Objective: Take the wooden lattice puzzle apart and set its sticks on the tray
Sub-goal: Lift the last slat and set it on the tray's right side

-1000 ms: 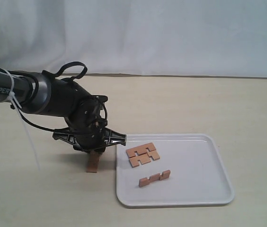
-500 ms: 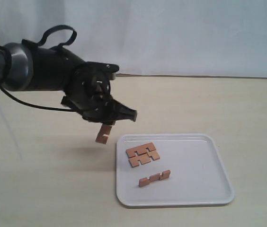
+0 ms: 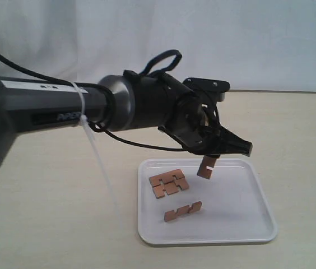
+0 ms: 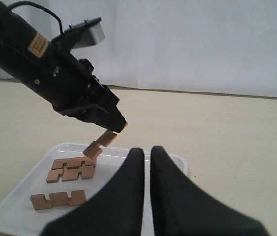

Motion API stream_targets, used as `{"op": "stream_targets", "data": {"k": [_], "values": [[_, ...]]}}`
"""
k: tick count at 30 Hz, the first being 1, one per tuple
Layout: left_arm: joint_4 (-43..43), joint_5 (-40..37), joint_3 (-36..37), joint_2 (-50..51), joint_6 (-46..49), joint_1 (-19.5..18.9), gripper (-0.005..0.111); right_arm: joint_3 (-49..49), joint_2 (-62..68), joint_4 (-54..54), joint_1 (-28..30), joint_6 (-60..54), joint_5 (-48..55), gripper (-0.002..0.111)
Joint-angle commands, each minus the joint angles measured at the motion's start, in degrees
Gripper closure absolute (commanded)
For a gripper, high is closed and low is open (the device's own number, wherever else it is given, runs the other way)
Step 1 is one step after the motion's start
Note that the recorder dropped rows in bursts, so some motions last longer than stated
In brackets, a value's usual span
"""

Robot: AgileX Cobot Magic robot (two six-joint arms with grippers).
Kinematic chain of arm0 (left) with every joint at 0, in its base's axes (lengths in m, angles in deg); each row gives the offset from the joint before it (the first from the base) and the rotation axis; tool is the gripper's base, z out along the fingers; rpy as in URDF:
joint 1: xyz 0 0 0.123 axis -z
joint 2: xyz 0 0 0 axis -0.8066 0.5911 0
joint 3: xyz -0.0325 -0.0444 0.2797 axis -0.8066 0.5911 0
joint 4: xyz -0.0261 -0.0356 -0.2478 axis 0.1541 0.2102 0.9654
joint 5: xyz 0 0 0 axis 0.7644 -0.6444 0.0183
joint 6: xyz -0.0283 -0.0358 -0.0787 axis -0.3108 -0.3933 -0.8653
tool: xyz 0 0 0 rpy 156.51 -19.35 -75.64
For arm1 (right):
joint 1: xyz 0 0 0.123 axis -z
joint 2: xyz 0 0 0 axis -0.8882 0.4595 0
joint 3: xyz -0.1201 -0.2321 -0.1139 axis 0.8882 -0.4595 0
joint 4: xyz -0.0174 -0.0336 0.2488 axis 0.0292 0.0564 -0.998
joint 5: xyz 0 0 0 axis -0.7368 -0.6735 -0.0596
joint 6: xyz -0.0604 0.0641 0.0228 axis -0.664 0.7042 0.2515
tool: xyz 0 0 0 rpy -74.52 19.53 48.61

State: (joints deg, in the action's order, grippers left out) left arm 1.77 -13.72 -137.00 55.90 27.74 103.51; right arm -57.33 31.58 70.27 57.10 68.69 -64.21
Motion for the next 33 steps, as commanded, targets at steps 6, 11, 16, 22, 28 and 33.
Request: {"op": "stream_targets", "data": {"k": [6, 11, 16, 22, 28, 33], "values": [[4.76, 2.82, -1.77, 5.10, -1.04, 0.44, 0.107, 0.02, -0.24, 0.05, 0.04, -0.26, -0.28, 0.104], [4.61, 3.53, -1.77, 6.38, -1.04, 0.91, 0.097, 0.02, -0.24, 0.05, 0.04, -0.26, -0.28, 0.104], [4.37, 3.65, -1.77, 6.16, -1.04, 0.91, 0.063, 0.02, -0.24, 0.05, 0.04, -0.26, -0.28, 0.104], [0.56, 1.08, -1.93, 1.56, -0.79, 0.91, 0.048, 0.02, -0.24, 0.05, 0.04, -0.26, -0.28, 0.104], [-10.50, -10.17, -2.20, -5.24, -0.79, 0.91, 0.058, 0.02, -0.24, 0.05, 0.04, -0.26, -0.28, 0.104], [-20.80, -23.57, -2.20, -9.33, -0.18, 0.22, 0.107, 0.02, -0.24, 0.05, 0.04, -0.26, -0.28, 0.104]]}}
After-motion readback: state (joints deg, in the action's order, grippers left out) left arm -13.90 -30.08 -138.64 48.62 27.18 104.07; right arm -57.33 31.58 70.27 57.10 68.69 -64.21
